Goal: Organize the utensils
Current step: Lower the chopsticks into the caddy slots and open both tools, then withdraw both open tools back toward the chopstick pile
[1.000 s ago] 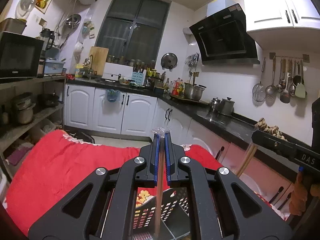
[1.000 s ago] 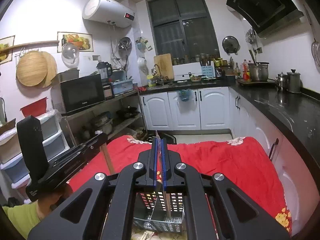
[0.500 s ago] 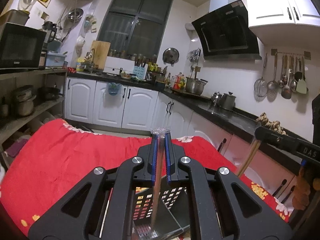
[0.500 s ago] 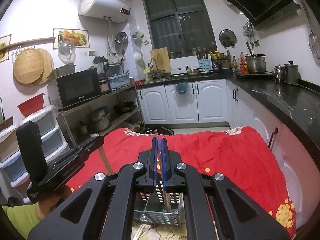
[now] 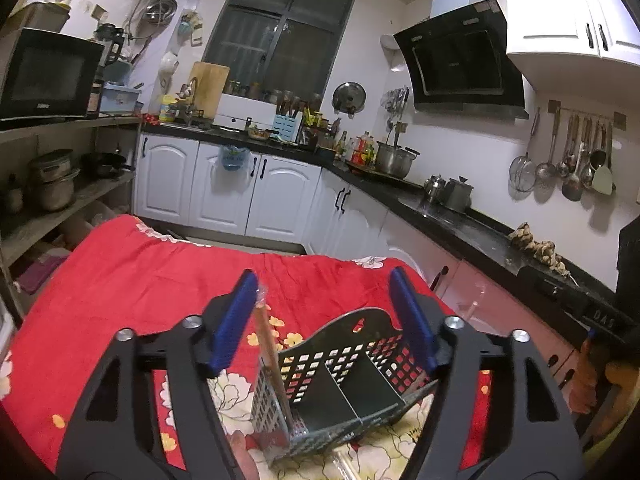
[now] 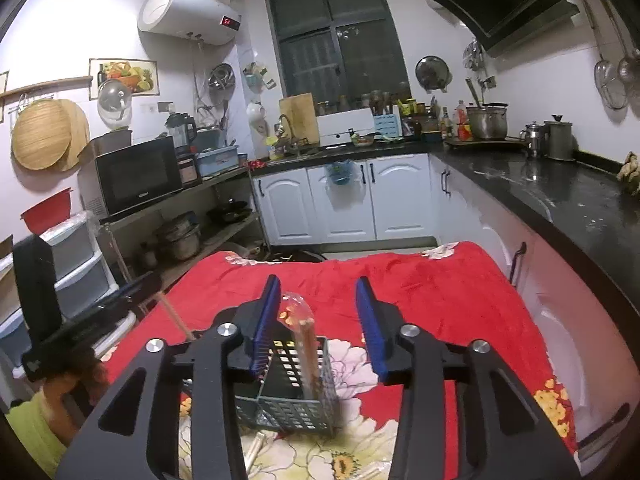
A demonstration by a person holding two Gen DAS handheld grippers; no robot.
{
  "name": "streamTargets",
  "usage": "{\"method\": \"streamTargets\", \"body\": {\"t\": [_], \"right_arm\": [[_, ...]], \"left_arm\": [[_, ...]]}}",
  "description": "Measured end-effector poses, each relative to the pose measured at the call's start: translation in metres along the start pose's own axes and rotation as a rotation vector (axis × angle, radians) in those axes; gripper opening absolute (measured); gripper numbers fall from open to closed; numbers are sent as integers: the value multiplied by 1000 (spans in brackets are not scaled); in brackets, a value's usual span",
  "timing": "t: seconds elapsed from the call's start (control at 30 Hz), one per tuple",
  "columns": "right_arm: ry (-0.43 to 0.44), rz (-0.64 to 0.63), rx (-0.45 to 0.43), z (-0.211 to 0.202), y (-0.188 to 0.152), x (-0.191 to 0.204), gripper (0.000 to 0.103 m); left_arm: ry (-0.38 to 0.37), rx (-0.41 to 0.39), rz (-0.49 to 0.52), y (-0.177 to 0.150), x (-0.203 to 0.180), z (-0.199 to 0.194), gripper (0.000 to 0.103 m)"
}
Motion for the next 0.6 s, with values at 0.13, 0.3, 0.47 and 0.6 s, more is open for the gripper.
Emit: {"method": "streamTargets", "body": {"t": [0.13, 0.3, 0.47, 0.6], "right_arm": [[-20, -20, -7, -9, -6, -4, 50], [-32, -45, -4, -20, -17, -5, 56], [-25, -59, 9, -27, -28, -2, 58], [-18, -70, 15, -34, -35, 1, 58]], "left_arm": [[-7, -6, -8, 0, -2, -12, 80], [-8, -16, -12, 0, -6, -26, 93], [-5, -25, -14, -3, -7, -42, 93], [3, -26, -33, -8, -3, -55, 93]]}}
Point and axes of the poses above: each gripper's, at about its wrist camera, not at the fingertips, and z roughly the way its jaws point, x to its left, y to its top, the point moved 10 cm from there along z, roughly the way its jaws point, and after that the axes turned 7 degrees about -y, right-handed, at the moved point
